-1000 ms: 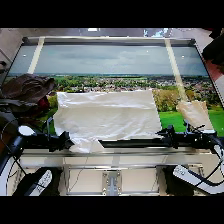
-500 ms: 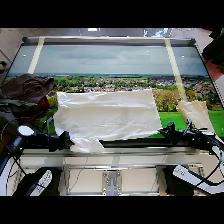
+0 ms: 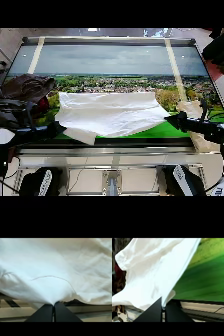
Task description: Fold the shirts.
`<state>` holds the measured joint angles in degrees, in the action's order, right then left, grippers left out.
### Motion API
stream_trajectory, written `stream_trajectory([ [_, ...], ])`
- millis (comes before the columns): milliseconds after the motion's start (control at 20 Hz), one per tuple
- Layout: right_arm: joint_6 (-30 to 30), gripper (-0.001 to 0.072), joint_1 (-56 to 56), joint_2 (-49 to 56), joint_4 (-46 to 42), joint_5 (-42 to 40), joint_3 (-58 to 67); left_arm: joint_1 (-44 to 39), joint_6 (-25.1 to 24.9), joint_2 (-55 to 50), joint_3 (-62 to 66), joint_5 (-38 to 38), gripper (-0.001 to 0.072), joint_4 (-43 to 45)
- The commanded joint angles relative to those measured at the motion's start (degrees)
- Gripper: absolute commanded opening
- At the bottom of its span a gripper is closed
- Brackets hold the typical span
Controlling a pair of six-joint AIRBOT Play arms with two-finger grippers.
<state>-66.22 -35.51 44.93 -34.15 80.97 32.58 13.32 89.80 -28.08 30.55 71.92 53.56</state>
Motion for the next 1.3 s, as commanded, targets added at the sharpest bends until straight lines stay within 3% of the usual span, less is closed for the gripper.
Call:
stream_trajectory([
  [0,-7.39,0.0017,5.95,-4.96,-8.33,1.42,7.08,-0.04,3.52,2.40,4.98,-6.34,0.0005,2.45],
  [150,-11.32,0.0017,14.43,-0.37,-15.78,-8.13,10.84,-0.11,-3.21,-9.14,8.52,-13.92,0.0005,2.38],
  [350,-12.63,0.0017,20.85,14.64,-20.35,-15.28,13.42,-4.98,-9.94,-32.54,20.00,-24.06,0.0005,3.06],
  [650,-12.63,0.0017,25.79,33.70,-20.11,-24.09,22.75,-13.29,-8.87,-58.12,39.10,-28.63,0.0005,14.60],
  [900,-12.79,0.0018,26.40,42.27,-20.06,-26.60,29.62,-16.90,-0.02,-64.41,41.18,-30.34,0.0006,33.00],
  [1100,-12.81,0.0028,26.38,43.58,-21.14,-26.51,29.77,-17.99,0.02,-64.81,41.22,-30.82,0.0019,33.18],
  [1150,-12.79,0.0100,26.25,43.58,-21.24,-24.90,29.81,-17.99,0.24,-64.63,41.27,-30.77,0.0079,32.24],
  [1200,-12.79,0.0268,25.97,43.50,-21.68,-21.75,29.81,-17.97,0.24,-64.13,41.31,-30.77,0.0379,31.10],
  [1250,-12.79,0.0414,25.51,43.30,-22.58,-17.66,29.83,-17.97,0.22,-63.19,41.35,-30.88,0.0626,30.16],
])
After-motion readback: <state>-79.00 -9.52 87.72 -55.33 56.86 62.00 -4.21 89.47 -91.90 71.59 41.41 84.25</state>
